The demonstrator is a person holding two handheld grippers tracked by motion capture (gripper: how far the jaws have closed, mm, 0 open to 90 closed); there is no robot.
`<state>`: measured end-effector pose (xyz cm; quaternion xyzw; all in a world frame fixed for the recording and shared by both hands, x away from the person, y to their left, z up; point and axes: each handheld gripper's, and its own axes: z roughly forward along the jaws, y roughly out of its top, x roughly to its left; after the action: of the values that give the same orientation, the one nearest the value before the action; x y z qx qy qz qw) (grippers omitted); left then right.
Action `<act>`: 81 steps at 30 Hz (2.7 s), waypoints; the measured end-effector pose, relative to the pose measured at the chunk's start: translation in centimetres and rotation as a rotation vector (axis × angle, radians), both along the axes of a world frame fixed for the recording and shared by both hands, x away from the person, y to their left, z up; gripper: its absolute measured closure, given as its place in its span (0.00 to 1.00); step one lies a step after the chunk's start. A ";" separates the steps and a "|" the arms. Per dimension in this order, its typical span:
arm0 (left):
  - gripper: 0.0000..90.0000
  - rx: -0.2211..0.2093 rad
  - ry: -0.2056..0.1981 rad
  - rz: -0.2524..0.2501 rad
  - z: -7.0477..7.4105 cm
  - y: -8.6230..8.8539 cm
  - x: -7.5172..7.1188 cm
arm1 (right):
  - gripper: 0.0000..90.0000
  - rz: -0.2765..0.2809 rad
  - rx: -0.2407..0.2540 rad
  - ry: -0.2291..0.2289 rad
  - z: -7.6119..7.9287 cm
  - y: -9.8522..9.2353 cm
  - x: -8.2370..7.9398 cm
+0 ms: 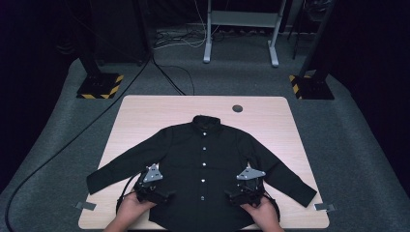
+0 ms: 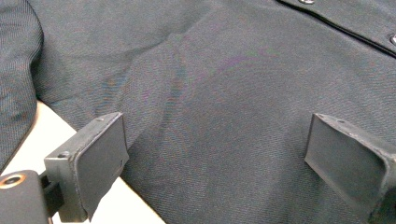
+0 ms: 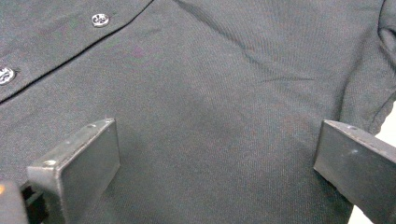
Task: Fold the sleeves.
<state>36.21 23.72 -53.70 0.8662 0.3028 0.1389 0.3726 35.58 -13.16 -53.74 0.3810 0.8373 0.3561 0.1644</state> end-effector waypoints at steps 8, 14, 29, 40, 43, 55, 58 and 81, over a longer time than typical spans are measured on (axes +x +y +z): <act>0.06 0.000 0.001 -0.001 0.0 0.0 0.0 | 0.00 0.008 -0.006 0.004 0.1 0.0 0.1; 0.06 -0.001 0.003 -0.002 0.0 0.0 0.0 | 0.00 0.007 -0.009 0.009 0.1 0.1 0.2; 0.06 -0.001 0.004 -0.001 0.0 0.0 0.0 | 0.06 0.017 0.009 -0.012 0.1 -0.4 -0.2; 0.05 -0.002 0.004 -0.001 0.0 0.0 0.0 | 0.21 -0.005 0.086 0.030 0.7 -1.5 -0.4; 0.05 -0.002 0.004 -0.001 0.0 0.0 0.0 | 0.23 0.001 0.090 0.031 1.0 -1.7 -0.4; 0.05 -0.002 0.004 -0.001 0.0 -0.1 0.0 | 0.17 -0.050 0.084 0.025 1.9 -3.2 -0.4; 0.05 -0.002 0.004 -0.001 0.0 0.0 0.0 | 0.20 -0.058 0.080 0.017 2.1 -3.8 -0.5; 0.05 -0.001 0.004 -0.001 0.0 0.0 0.0 | 0.43 -0.149 0.046 -0.040 4.2 -8.1 -0.6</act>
<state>36.22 23.67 -53.71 0.8665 0.3031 0.1366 0.3724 34.97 -21.23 -49.55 0.4388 0.7948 0.3695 0.1983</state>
